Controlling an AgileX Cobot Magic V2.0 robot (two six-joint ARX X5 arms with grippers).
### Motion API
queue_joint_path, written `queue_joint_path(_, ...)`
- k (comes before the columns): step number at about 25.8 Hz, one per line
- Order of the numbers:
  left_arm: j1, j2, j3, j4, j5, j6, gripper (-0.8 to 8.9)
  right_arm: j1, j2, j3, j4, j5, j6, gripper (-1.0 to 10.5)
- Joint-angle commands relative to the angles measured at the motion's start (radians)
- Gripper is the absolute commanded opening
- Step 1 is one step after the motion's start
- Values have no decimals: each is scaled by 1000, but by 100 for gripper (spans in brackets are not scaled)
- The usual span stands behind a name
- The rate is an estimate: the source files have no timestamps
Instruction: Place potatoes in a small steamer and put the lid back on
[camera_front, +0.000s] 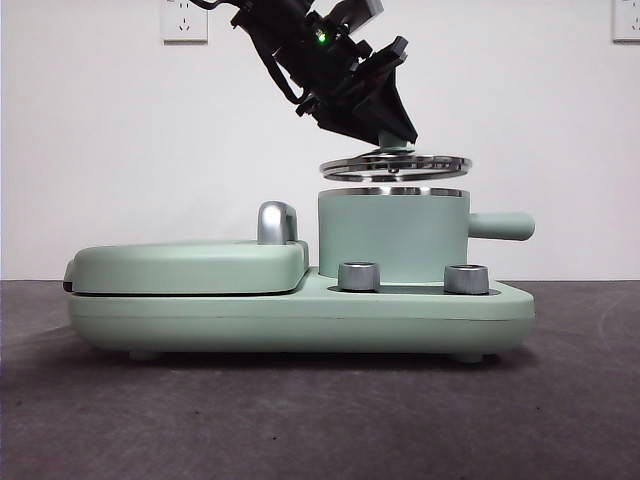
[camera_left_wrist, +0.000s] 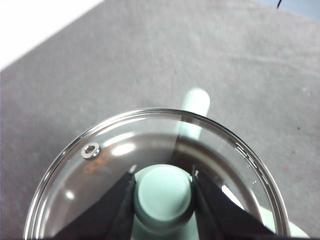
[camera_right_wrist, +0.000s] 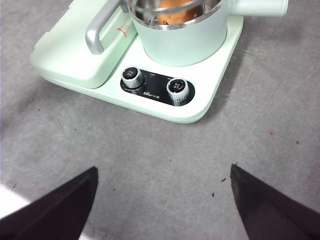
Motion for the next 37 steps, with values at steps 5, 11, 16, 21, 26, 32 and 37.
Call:
queue_joint_path(5, -8, 3, 26, 32, -4, 4, 17, 6, 4, 5, 18, 0, 11, 422)
queue_joint_path(11, -10, 4, -13, 42, -35, 26, 17, 5, 4, 5, 23, 0, 10, 422)
queue_joint_path(16, -10, 4, -47, 107, -35, 37, 17, 6, 4, 5, 25, 0, 10, 422)
queue_joint_path(21, -9, 9, -47, 109, -35, 40, 17, 5, 4, 5, 25, 0, 10, 422)
queue_joint_path(26, -10, 32, -47, 92, -35, 29, 17, 5, 4, 5, 25, 0, 10, 422)
queue_joint_path(32, -11, 32, -47, 63, -35, 18, 16, 5, 4, 5, 43, 4, 10, 422)
queue_joint_path(37, -11, 34, -47, 64, -35, 5, 41, 5, 4, 5, 55, 3, 10, 422)
